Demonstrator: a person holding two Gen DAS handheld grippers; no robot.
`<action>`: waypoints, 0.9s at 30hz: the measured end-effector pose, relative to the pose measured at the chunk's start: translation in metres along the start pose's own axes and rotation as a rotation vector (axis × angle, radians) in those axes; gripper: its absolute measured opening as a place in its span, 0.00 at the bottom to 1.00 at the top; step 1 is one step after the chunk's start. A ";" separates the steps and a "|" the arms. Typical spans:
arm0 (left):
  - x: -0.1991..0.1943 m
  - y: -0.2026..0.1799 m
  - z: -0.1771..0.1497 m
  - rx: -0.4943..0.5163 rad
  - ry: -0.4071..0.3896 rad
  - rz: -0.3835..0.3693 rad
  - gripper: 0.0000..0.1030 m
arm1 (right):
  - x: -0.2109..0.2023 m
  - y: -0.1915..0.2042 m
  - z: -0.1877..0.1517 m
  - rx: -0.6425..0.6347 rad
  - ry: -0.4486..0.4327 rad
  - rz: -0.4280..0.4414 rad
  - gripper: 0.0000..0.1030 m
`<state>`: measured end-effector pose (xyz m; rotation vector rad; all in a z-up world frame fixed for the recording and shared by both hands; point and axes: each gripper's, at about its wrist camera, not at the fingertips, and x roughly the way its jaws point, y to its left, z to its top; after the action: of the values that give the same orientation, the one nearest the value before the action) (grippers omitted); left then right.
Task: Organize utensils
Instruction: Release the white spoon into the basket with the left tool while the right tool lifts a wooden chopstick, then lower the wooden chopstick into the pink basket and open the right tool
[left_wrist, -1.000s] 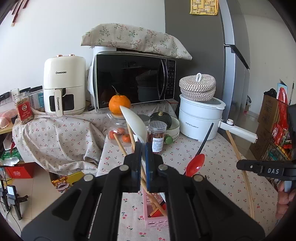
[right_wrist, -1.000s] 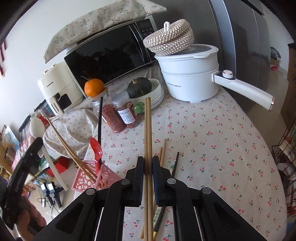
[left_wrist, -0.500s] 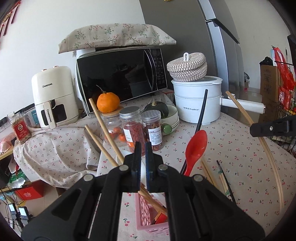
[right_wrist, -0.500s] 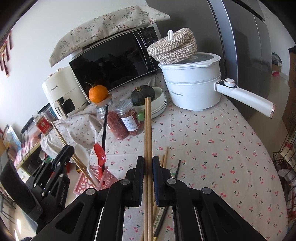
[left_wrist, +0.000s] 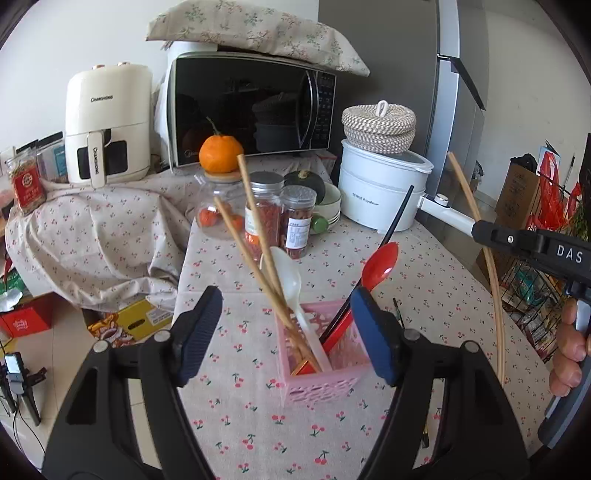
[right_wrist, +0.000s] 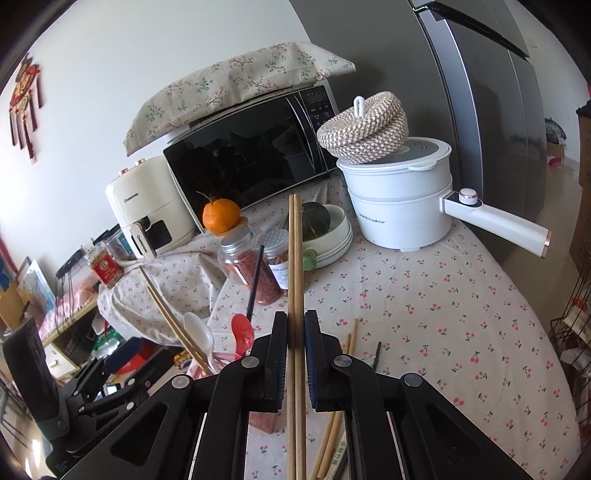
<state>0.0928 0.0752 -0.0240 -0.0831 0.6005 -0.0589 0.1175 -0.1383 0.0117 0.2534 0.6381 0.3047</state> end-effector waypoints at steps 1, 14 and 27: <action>-0.001 0.007 -0.001 -0.025 0.029 0.006 0.77 | -0.002 0.005 0.001 -0.001 -0.017 0.006 0.09; 0.005 0.084 -0.023 -0.230 0.347 0.040 0.80 | 0.005 0.096 -0.018 -0.060 -0.390 -0.146 0.09; 0.006 0.101 -0.034 -0.195 0.387 -0.024 0.80 | 0.036 0.114 -0.034 0.040 -0.612 -0.265 0.09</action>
<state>0.0810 0.1731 -0.0651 -0.2716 0.9915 -0.0394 0.1011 -0.0156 0.0024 0.2791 0.0684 -0.0476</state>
